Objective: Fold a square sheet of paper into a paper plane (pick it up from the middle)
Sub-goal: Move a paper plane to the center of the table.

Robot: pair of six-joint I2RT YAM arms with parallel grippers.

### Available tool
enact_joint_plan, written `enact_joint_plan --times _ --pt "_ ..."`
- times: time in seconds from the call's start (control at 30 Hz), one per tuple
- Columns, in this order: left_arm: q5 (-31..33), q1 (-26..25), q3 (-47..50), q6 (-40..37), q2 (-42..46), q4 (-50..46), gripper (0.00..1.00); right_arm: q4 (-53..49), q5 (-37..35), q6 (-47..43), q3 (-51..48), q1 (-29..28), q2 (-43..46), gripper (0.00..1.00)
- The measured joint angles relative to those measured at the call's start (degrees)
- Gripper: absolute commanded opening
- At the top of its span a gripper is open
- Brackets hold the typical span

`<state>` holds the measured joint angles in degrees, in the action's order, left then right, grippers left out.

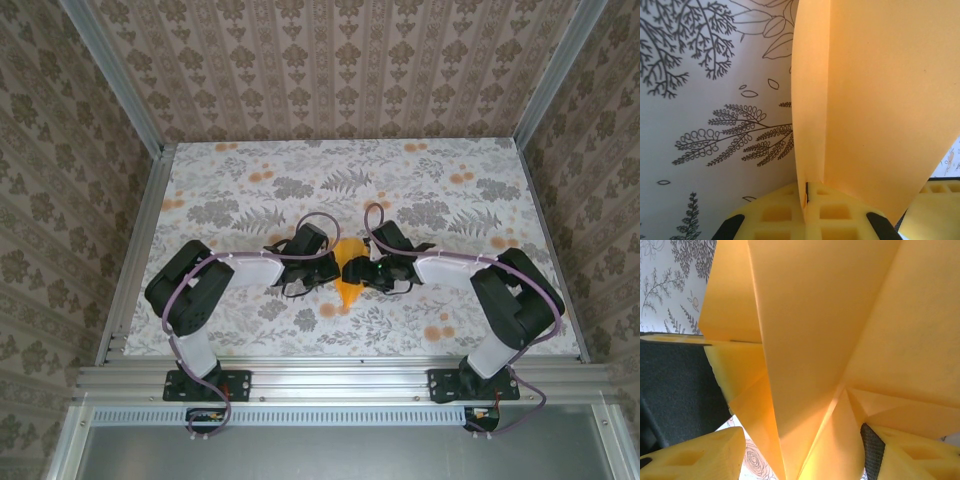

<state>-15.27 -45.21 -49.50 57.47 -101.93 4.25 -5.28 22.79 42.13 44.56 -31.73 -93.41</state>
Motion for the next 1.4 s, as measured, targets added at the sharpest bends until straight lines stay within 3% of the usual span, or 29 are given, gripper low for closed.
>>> enact_joint_plan --times 0.37,0.7,1.07,1.27,1.4 --pt "-1.07 0.31 0.0 0.02 0.0 0.09 0.01 4.72 1.03 5.09 -3.04 -1.46 1.62 0.62" --pt "-3.96 1.88 0.61 1.7 1.27 2.43 0.18 4.81 -5.35 7.34 -3.43 -5.05 2.23 0.56" --pt "-3.67 7.96 6.43 2.95 13.9 0.85 0.32 -2.27 -13.64 7.96 0.9 -7.58 2.25 0.48" --pt "-2.95 11.87 8.39 2.43 18.73 -1.75 0.34 -7.98 -18.64 10.12 5.07 -8.76 2.03 0.55" --pt "-2.73 14.4 9.94 1.42 19.89 -4.04 0.36 -10.86 -20.92 10.95 8.09 -9.94 0.2 0.53"
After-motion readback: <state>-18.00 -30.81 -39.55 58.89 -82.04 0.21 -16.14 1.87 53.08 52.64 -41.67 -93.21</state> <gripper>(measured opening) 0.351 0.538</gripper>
